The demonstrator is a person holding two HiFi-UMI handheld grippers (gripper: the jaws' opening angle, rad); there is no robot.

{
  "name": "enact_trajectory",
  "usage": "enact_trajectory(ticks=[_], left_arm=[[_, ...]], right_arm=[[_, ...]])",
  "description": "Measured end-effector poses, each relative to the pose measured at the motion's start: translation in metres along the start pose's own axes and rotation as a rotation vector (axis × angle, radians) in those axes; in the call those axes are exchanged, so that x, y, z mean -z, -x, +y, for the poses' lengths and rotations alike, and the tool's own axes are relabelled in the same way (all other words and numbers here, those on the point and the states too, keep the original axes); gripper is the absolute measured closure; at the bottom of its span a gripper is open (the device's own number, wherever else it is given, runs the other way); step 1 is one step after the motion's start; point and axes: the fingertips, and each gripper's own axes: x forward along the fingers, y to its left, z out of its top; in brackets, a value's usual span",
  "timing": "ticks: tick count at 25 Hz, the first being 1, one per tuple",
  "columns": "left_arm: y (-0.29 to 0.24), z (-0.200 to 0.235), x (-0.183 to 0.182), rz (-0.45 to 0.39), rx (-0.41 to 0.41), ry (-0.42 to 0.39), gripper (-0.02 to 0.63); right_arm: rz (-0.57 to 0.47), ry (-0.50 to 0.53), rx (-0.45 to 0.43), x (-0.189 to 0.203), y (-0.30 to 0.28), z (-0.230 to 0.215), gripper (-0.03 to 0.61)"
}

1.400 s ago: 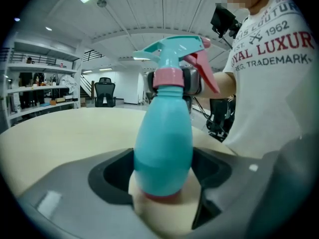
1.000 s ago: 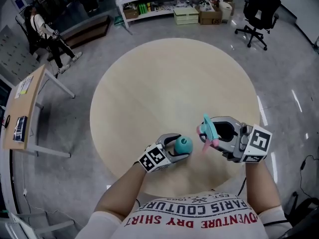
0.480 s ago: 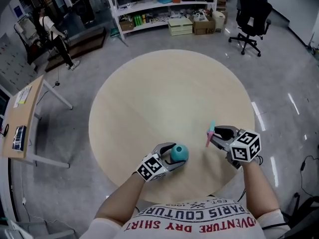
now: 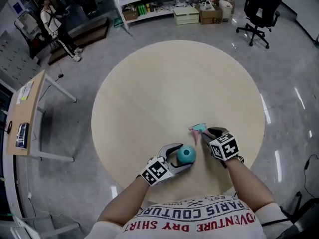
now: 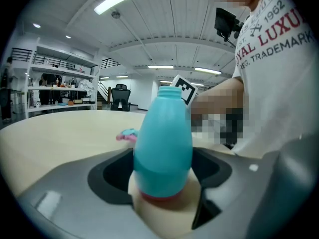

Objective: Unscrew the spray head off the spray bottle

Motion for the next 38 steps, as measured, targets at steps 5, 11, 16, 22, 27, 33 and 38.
enact_trajectory(ticks=[5,11,16,22,27,33,38], left_arm=[[-0.002,0.002,0.000,-0.013,0.010,0.013,0.256],[0.000,0.004,-0.004,-0.030,-0.003,0.021,0.244],[0.029,0.006,-0.017,-0.037,-0.031,0.017,0.213],[0.118,-0.037,-0.057,-0.157,-0.127,-0.003,0.607],[0.148,-0.122,-0.094,-0.171,-0.050,0.036,0.612],[0.183,-0.198,-0.122,-0.202,-0.085,0.077,0.612],[0.211,-0.295,-0.101,-0.166,-0.080,0.073,0.612]], right_arm=[[0.016,0.027,0.070,0.002,-0.008,-0.002,0.445],[-0.081,0.056,0.115,-0.014,0.004,-0.006,0.368],[-0.244,0.043,0.074,-0.047,0.062,0.007,0.345],[-0.420,0.106,-0.129,-0.049,0.172,0.102,0.577],[-0.474,0.182,-0.323,-0.032,0.244,0.206,0.577],[-0.521,0.083,-0.376,-0.001,0.305,0.261,0.578],[-0.541,0.105,-0.322,0.069,0.364,0.321,0.577]])
